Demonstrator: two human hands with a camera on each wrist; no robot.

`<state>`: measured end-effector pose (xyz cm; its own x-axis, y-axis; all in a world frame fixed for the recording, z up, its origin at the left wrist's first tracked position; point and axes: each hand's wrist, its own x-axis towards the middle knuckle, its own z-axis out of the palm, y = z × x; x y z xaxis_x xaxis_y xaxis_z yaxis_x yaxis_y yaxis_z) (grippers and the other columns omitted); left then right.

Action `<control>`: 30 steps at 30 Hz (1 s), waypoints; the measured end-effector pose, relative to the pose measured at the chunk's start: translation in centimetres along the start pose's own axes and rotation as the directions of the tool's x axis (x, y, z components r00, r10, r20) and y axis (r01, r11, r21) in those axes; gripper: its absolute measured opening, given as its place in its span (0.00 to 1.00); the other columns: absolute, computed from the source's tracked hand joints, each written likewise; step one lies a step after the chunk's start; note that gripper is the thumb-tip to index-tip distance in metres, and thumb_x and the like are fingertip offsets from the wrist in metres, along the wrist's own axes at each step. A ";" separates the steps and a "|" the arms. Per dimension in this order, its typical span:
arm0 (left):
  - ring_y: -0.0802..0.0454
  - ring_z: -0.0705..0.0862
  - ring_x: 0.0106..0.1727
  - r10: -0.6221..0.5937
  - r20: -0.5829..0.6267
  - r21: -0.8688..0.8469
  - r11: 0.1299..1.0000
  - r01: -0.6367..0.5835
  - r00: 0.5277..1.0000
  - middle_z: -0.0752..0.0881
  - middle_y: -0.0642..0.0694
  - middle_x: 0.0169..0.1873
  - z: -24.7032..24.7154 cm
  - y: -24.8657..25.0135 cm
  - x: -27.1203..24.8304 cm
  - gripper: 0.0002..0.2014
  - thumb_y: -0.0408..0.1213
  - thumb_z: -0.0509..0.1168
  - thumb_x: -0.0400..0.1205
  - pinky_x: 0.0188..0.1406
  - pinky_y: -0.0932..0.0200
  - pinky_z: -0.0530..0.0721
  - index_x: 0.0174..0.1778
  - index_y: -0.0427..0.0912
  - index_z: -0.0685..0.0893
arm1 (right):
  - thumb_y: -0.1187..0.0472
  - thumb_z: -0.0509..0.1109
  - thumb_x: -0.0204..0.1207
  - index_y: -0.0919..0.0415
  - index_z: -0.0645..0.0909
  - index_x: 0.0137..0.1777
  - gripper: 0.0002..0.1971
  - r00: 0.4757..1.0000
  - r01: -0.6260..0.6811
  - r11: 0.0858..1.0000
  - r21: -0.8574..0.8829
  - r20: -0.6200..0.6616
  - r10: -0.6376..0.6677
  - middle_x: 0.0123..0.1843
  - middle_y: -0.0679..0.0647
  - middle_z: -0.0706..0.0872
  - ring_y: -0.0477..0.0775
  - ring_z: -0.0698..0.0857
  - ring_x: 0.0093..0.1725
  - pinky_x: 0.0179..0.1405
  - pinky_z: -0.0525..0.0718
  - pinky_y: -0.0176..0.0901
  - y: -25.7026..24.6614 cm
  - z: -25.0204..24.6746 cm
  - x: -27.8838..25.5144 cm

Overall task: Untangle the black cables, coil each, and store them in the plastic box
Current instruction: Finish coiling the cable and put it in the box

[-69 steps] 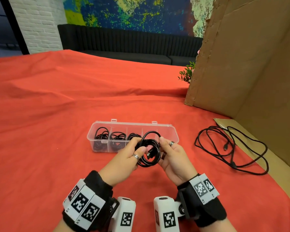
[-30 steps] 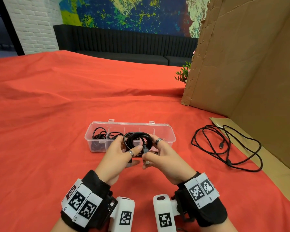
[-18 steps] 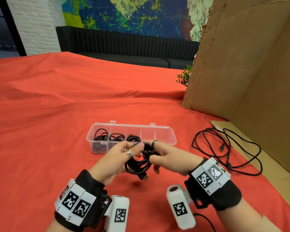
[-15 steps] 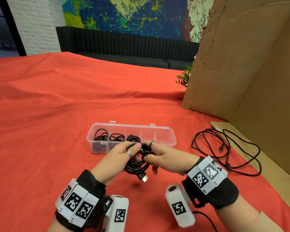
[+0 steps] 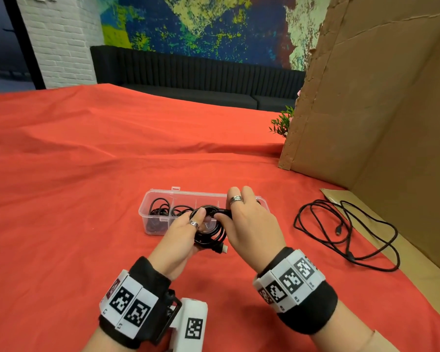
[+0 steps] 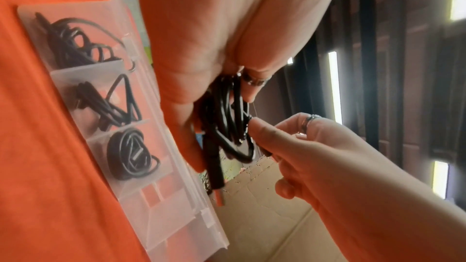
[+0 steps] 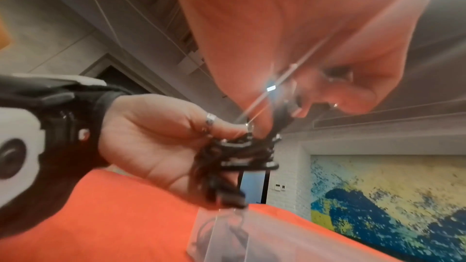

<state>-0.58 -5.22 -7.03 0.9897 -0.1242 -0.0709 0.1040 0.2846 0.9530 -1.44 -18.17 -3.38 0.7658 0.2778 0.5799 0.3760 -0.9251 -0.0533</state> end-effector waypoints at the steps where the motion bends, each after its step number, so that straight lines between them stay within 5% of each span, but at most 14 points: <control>1: 0.44 0.89 0.32 -0.004 -0.012 0.018 1.000 0.004 1.000 0.85 0.40 0.38 0.0 0.0 0.0 0.14 0.39 0.53 0.86 0.33 0.51 0.88 0.48 0.31 0.78 | 0.53 0.80 0.63 0.58 0.68 0.43 0.23 1.000 -0.013 1.000 0.001 -0.025 0.013 0.36 0.53 0.76 0.56 0.81 0.27 0.14 0.56 0.35 -0.1 0.3 -0.2; 4: 0.56 0.86 0.27 -0.008 -0.006 0.023 1.000 0.008 1.000 0.81 0.46 0.32 -0.4 -0.1 0.0 0.13 0.39 0.54 0.86 0.31 0.58 0.86 0.38 0.37 0.75 | 0.53 0.77 0.67 0.59 0.71 0.41 0.18 0.996 -0.064 0.996 0.057 -0.057 0.067 0.36 0.52 0.77 0.54 0.81 0.27 0.17 0.57 0.34 -0.3 0.8 -0.8; 6: 0.61 0.85 0.29 0.008 0.015 0.022 1.000 -0.009 1.000 0.83 0.50 0.28 -0.3 0.1 -0.2 0.13 0.38 0.53 0.86 0.38 0.56 0.84 0.38 0.40 0.77 | 0.52 0.71 0.74 0.58 0.70 0.43 0.13 0.989 -0.145 0.966 0.214 0.011 0.146 0.38 0.51 0.77 0.55 0.80 0.34 0.25 0.66 0.39 -0.4 1.0 -0.7; 11: 0.40 0.85 0.56 0.036 -0.054 -0.040 0.998 -0.038 0.998 0.86 0.34 0.50 -0.4 0.5 -0.4 0.16 0.39 0.54 0.85 0.61 0.43 0.81 0.56 0.30 0.79 | 0.56 0.67 0.78 0.52 0.68 0.35 0.13 0.920 -0.386 0.693 0.608 0.303 0.246 0.33 0.49 0.82 0.44 0.79 0.33 0.32 0.72 0.32 -0.4 2.0 -1.1; 15: 0.35 0.83 0.62 0.053 -0.072 -0.113 0.992 -0.061 0.996 0.84 0.28 0.58 -0.5 0.7 -0.2 0.21 0.42 0.57 0.84 0.64 0.40 0.80 0.63 0.27 0.75 | 0.57 0.68 0.78 0.51 0.72 0.36 0.10 0.898 -0.436 0.627 0.645 0.359 0.255 0.48 0.55 0.81 0.45 0.80 0.45 0.48 0.76 0.34 -0.1 2.4 -1.0; 18: 0.38 0.86 0.55 0.072 -0.039 -0.166 0.983 -0.077 0.997 0.87 0.33 0.49 -0.4 0.8 -0.4 0.19 0.43 0.59 0.80 0.57 0.43 0.81 0.54 0.29 0.82 | 0.59 0.69 0.77 0.51 0.72 0.41 0.08 0.854 -0.518 0.425 0.743 0.416 0.313 0.46 0.51 0.81 0.49 0.82 0.47 0.57 0.83 0.53 -0.4 2.5 -0.7; 21: 0.48 0.87 0.44 0.094 0.039 -0.265 0.961 -0.080 0.995 0.89 0.42 0.36 -0.6 1.0 -0.5 0.17 0.41 0.59 0.80 0.54 0.49 0.81 0.32 0.41 0.89 | 0.63 0.70 0.77 0.52 0.75 0.47 0.07 0.844 -0.507 0.298 0.809 0.395 0.363 0.44 0.53 0.84 0.45 0.83 0.42 0.46 0.84 0.36 -0.6 2.3 -0.4; 25: 0.42 0.86 0.53 0.085 0.136 -0.359 0.933 -0.031 0.987 0.86 0.31 0.52 -1.3 1.1 -0.6 0.18 0.35 0.62 0.79 0.47 0.53 0.87 0.59 0.25 0.79 | 0.68 0.69 0.77 0.59 0.80 0.48 0.04 0.838 -0.504 0.194 0.842 0.422 0.346 0.45 0.61 0.86 0.52 0.86 0.43 0.48 0.88 0.47 -1.0 1.9 -0.3; 30: 0.39 0.83 0.58 0.023 0.126 -0.385 0.923 0.028 0.992 0.80 0.26 0.61 -2.0 0.7 -0.2 0.33 0.35 0.70 0.70 0.49 0.54 0.87 0.68 0.22 0.70 | 0.69 0.70 0.76 0.63 0.81 0.48 0.03 0.840 -0.493 0.139 0.859 0.428 0.334 0.44 0.61 0.87 0.53 0.87 0.43 0.43 0.89 0.44 -1.5 1.7 -0.7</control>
<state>-0.49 -3.11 -6.96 0.9716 -0.2365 -0.0113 0.1610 0.6248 0.7640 -1.62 -16.57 -5.07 0.9920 0.0349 0.1210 0.1224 -0.0435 -0.9915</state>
